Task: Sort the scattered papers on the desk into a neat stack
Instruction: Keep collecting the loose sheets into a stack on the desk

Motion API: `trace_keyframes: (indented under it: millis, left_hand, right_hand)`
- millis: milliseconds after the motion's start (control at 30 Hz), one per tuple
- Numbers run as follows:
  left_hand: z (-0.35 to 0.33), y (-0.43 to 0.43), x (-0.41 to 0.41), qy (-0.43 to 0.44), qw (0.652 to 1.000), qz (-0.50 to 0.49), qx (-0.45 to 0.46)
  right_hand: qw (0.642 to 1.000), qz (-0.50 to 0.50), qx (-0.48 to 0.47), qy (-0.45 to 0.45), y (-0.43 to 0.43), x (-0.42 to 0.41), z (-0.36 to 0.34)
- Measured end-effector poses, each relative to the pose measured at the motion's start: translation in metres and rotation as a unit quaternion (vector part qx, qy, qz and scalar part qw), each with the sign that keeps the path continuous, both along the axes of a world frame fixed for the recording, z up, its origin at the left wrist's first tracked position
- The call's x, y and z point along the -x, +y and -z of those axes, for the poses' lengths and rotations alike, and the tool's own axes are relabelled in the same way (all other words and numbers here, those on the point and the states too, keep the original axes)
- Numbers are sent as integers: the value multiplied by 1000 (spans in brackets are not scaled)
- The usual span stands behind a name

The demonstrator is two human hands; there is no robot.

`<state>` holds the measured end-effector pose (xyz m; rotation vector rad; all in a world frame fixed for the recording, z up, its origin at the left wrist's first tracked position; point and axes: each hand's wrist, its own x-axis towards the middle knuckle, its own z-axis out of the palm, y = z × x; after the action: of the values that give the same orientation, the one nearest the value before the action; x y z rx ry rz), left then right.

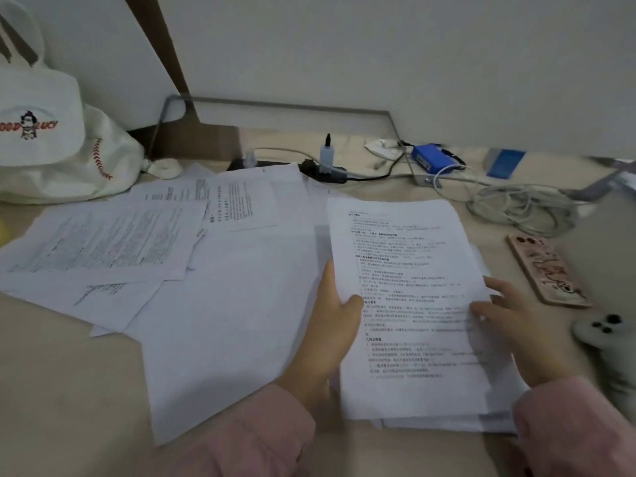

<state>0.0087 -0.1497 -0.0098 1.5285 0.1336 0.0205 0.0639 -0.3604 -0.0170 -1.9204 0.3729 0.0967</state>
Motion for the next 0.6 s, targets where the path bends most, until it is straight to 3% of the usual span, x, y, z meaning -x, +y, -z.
trace_keyframes:
  millis: [333, 600]
  left_hand:
    - [33, -46, -19, 59, 993, 51, -88]
    - [36, -52, -22, 68, 985, 51, -151]
  right_hand:
    - [985, 33, 168, 0, -44, -1, 26]
    - [960, -2, 276, 36, -44, -3, 35]
